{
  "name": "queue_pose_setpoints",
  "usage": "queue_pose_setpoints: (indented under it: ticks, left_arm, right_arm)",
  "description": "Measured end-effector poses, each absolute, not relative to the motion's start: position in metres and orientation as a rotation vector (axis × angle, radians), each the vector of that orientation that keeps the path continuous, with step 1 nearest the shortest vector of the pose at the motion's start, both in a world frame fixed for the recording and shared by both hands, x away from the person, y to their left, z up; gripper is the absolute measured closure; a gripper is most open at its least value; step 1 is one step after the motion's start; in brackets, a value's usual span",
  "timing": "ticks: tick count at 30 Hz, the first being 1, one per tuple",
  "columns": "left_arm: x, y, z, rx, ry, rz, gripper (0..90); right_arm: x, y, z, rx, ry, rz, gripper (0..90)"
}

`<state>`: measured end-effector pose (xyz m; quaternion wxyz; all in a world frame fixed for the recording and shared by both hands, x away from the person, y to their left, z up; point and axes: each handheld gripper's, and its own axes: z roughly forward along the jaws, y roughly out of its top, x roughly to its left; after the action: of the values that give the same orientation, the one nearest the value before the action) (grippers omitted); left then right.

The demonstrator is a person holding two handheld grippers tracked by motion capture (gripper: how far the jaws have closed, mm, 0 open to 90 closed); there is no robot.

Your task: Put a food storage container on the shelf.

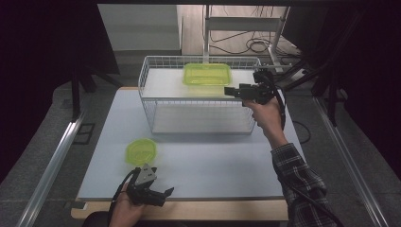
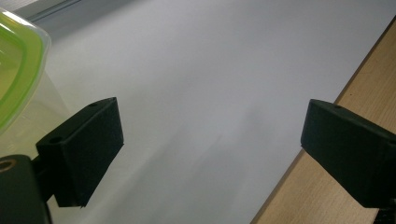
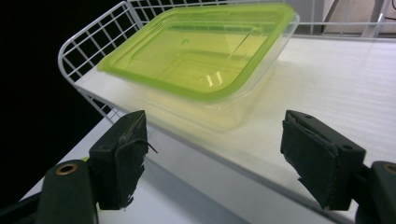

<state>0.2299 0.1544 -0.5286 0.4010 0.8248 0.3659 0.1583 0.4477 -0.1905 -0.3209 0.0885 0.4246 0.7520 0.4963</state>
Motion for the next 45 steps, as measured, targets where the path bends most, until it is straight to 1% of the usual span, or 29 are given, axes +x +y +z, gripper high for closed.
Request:
queue_pose_setpoints:
  ticks: [24,31,40,45]
  left_arm:
    - [0.230,0.152,-0.528,2.109,0.950,0.387,5.1]
    - [0.230,0.151,-0.528,2.118,0.964,0.378,5.4]
    - [0.229,0.151,-0.528,2.115,0.968,0.375,5.1]
    - [0.230,0.151,-0.528,2.116,0.968,0.378,4.9]
  right_arm:
    - [0.402,-0.194,-0.347,1.129,2.321,1.468,15.1]
    - [0.391,-0.200,-0.364,1.116,2.338,1.468,12.0]
    - [0.376,-0.216,-0.394,1.127,2.358,1.444,7.1]
    - [0.367,-0.224,-0.409,1.137,2.374,1.437,6.1]
